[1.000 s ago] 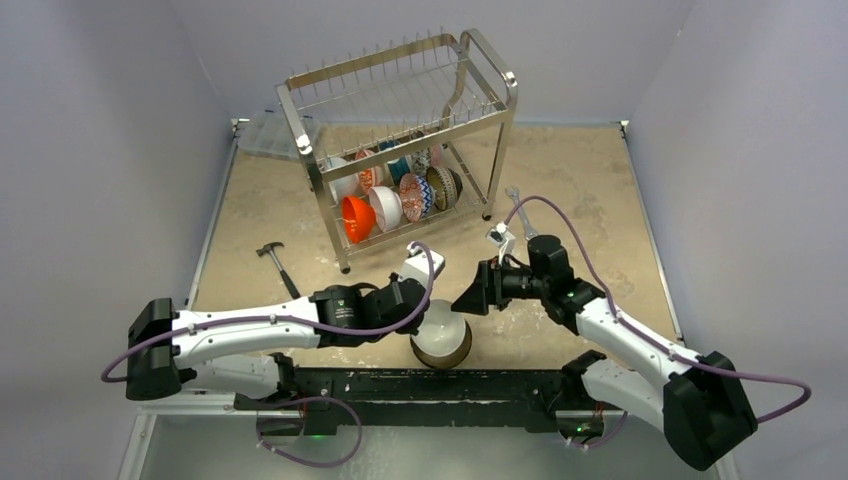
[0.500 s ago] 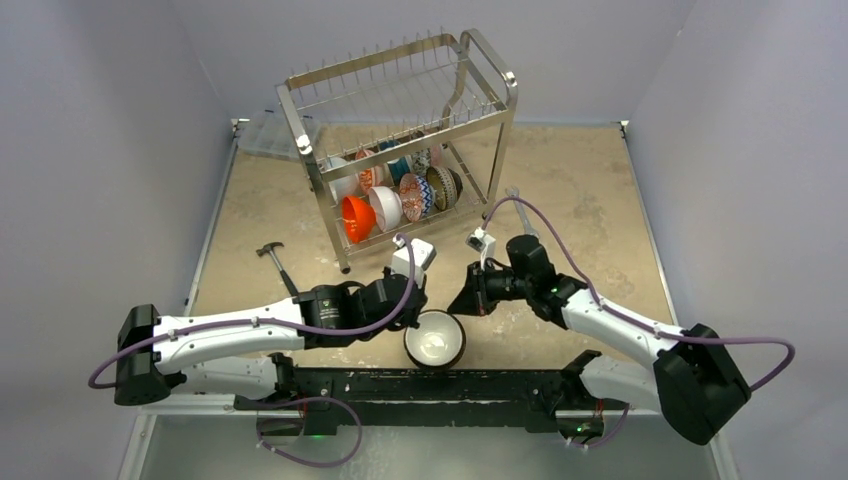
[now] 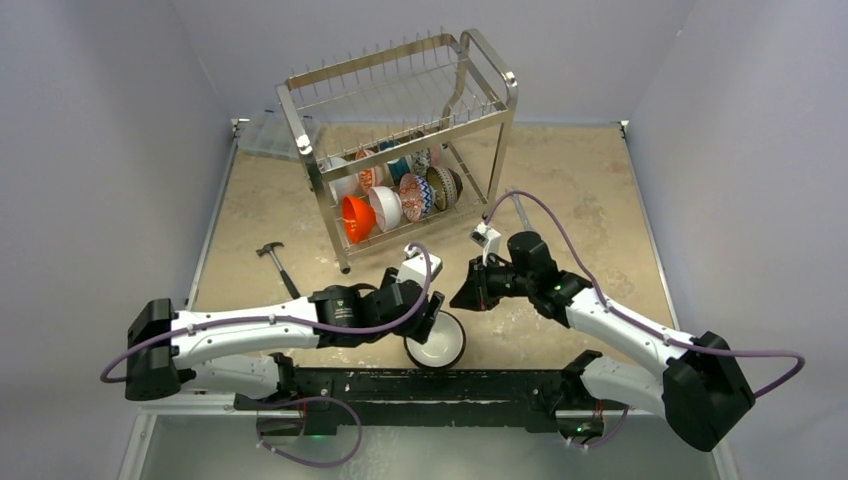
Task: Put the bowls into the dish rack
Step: Pick up the bowl from the center of the board.
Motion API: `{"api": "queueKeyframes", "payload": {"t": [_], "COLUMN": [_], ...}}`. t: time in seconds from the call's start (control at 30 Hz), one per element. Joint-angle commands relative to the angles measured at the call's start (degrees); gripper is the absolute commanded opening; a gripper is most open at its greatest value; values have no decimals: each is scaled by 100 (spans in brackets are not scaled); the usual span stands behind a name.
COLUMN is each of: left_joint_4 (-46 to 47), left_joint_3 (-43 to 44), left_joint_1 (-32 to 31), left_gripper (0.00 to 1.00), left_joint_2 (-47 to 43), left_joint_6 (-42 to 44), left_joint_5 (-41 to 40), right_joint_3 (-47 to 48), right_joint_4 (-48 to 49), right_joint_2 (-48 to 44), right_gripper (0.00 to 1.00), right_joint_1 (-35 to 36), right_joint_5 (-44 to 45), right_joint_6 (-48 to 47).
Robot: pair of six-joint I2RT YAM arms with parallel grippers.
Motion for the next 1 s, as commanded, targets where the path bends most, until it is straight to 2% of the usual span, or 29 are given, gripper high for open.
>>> {"api": "queueKeyframes", "payload": {"t": [0.0, 0.1, 0.23, 0.47, 0.6, 0.7, 0.83, 0.97], "left_joint_4": [-349, -235, -147, -162, -200, -364, -611, -769], "left_joint_3": [-57, -122, -87, 14, 131, 247, 405, 522], "left_joint_1": [21, 21, 22, 22, 20, 21, 21, 18], "left_gripper": [67, 66, 64, 45, 19, 9, 0, 0], "left_joint_2": [294, 497, 898, 1357, 1374, 1293, 1186, 1071], "left_joint_6": [23, 89, 181, 287, 280, 272, 284, 273], "left_joint_5": [246, 390, 462, 215, 100, -21, -94, -200], "right_joint_3": [295, 244, 229, 244, 222, 204, 191, 222], "right_joint_4": [-621, -782, -778, -689, -691, -696, -638, -607], "right_joint_2": [-137, -142, -91, -74, -105, -107, -103, -50], "right_gripper": [21, 34, 42, 44, 53, 62, 75, 81], "right_joint_1": [31, 31, 44, 44, 40, 40, 40, 48], "right_joint_5": [453, 553, 562, 533, 486, 448, 328, 154], "right_joint_6": [-160, -230, -228, -201, -214, -265, -305, -416]}}
